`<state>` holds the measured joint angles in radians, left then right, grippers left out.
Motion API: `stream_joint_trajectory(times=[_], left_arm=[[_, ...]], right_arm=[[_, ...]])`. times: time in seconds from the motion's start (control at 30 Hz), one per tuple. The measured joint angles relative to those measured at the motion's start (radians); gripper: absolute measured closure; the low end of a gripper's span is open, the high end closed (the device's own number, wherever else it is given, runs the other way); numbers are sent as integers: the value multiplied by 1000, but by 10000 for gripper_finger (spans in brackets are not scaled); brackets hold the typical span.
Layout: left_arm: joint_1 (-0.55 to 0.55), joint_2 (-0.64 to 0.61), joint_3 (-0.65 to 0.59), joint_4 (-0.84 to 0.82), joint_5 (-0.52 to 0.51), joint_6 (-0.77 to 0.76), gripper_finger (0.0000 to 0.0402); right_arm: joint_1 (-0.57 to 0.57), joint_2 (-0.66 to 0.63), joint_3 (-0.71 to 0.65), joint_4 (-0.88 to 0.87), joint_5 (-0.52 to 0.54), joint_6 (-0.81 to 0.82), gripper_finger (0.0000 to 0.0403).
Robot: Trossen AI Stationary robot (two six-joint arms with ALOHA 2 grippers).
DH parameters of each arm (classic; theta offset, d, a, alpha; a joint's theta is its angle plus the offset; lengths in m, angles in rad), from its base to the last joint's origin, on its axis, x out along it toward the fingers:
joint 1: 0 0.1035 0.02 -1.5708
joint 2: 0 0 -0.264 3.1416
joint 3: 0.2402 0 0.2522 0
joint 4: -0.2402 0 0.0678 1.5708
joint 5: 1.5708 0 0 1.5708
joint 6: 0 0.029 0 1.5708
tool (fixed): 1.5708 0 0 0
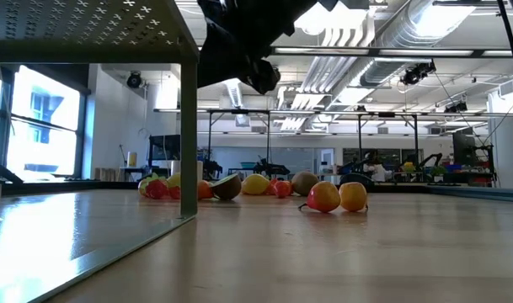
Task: Pick & Place Fruit
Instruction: Put the table knife on the shelf
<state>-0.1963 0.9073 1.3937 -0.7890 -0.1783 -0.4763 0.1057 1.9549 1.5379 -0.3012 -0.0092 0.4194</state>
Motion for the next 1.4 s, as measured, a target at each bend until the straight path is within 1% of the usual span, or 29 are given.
stream_joint_trajectory(times=[0.47, 0.57, 0.67, 0.83, 1.0, 1.4], left_arm=[[0, 0, 0, 0, 0, 0, 302], [0, 0, 0, 0, 0, 0, 302], [0, 0, 0, 0, 0, 0, 302], [0, 0, 0, 0, 1, 0, 302], [0, 0, 0, 0, 1, 0, 302], [0, 0, 0, 1, 1, 0, 302]], right_arm=[[51, 0, 0, 15, -19, -6, 401], [52, 0, 0, 14, -15, -6, 401], [48, 0, 0, 15, 12, -7, 401], [42, 0, 0, 35, 7, -6, 401], [52, 0, 0, 63, -25, 2, 401], [65, 0, 0, 59, -38, 18, 401]])
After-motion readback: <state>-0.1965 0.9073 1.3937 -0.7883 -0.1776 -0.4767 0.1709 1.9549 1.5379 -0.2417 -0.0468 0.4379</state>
